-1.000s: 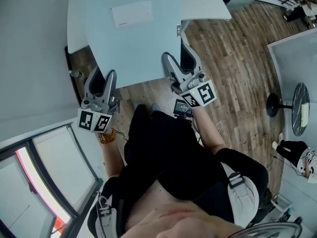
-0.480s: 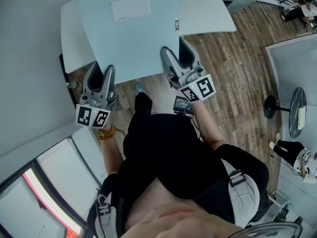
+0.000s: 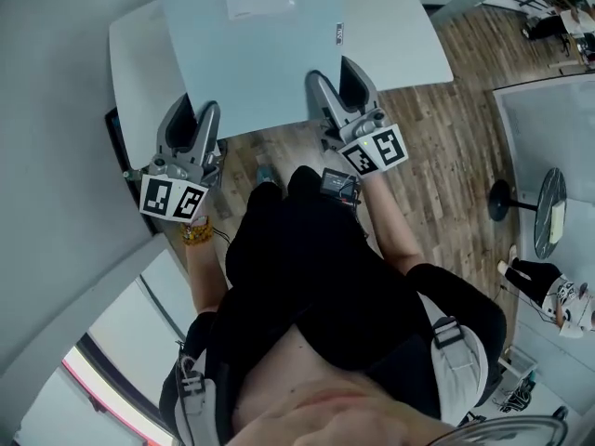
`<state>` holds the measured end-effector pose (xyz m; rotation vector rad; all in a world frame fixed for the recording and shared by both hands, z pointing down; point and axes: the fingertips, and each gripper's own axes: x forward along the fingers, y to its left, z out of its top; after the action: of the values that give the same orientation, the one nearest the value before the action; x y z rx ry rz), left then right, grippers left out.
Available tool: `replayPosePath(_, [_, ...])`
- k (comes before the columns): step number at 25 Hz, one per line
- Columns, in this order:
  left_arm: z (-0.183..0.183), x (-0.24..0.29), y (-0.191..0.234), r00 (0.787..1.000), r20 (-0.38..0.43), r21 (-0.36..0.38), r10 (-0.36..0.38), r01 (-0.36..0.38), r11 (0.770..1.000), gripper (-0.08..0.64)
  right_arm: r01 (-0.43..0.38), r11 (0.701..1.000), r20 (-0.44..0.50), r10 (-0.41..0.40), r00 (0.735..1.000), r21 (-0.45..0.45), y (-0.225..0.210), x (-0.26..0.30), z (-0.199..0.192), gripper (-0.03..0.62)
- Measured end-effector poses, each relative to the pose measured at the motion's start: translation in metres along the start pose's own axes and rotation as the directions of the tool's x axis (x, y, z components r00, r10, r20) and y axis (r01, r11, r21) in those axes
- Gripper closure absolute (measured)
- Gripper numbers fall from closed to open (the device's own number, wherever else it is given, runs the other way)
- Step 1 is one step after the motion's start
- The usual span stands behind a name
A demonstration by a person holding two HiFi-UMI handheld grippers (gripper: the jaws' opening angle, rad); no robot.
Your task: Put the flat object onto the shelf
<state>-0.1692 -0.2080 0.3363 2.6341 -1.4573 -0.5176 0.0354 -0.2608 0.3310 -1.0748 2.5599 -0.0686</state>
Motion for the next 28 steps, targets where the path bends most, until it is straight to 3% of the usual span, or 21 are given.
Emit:
replayPosePath(8, [-0.071,0.021,0.039,0.990,-0.134,-0.131,0.032,-0.050,0.990,0.365,0.065,0.996,-0.135,-0.057,0.989,0.056,-0.047,0.012,-0.067,0.367])
replayPosePath(14, [-0.141,0.010,0.072,0.971,-0.230,-0.213,0.057,-0.108,0.971,0.364,0.102,0.991,-0.265,-0.075,0.961,0.088,-0.065,0.009,-0.141,0.367])
replayPosePath(23, [-0.216,-0.008,0.089,0.921,-0.384,-0.277,0.072,-0.189,0.942,0.364,0.182,0.974,-0.426,-0.110,0.898,0.131,-0.083,-0.017,-0.221,0.365])
replayPosePath(28, [-0.250,-0.016,0.099,0.874,-0.475,-0.278,0.097,-0.254,0.927,0.356,0.213,0.965,-0.498,-0.111,0.860,0.151,-0.092,-0.025,-0.257,0.362])
